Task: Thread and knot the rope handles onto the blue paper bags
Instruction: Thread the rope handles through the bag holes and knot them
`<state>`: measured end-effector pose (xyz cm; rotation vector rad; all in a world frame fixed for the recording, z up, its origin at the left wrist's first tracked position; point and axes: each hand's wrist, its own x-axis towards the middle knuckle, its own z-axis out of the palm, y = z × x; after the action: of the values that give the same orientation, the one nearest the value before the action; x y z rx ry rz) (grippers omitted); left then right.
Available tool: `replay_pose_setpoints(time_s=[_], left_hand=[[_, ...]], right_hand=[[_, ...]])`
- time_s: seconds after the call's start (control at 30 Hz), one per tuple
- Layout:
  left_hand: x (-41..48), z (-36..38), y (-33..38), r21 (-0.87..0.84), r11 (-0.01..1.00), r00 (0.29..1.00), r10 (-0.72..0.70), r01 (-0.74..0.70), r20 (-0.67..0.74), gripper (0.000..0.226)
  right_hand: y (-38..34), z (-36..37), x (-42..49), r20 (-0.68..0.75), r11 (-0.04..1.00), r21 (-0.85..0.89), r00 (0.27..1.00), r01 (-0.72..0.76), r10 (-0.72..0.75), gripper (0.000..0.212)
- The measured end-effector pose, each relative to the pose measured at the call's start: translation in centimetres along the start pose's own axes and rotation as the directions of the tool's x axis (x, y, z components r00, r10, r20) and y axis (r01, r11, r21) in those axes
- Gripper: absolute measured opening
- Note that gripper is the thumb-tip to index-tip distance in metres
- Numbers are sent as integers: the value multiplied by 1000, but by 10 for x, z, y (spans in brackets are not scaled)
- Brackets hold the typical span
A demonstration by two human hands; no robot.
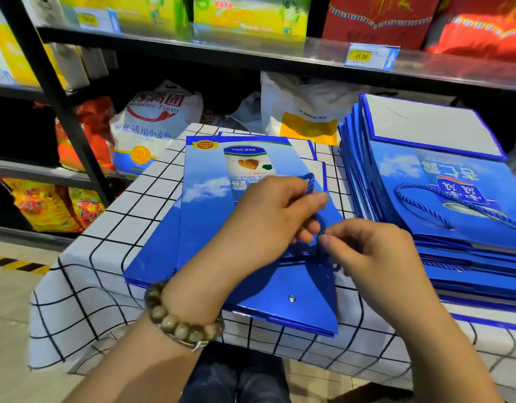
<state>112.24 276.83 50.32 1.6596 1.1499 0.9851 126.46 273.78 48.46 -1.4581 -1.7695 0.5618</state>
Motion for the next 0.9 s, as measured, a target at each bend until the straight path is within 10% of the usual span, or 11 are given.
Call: replay_pose_setpoints(time_s=[0.1,0.2,0.47,0.9], left_hand=[[-6,-2,-16,422,903,996,63,-85,65,46],[-17,-6,-32,822,520,967,33,-231,251,54],[-49,-38,-29,778,552,952,116,-299,283,49],[-54,-36,-44,775,514,929,193,-369,315,39]], right_hand=[[5,-2,2,-79,985,143,990,-102,114,14],[9,-2,2,-73,960,223,979,-170,190,20],[4,1,-4,27,869,444,972,-219,232,18],[5,3,1,238,989,-10,960,-146,145,21]])
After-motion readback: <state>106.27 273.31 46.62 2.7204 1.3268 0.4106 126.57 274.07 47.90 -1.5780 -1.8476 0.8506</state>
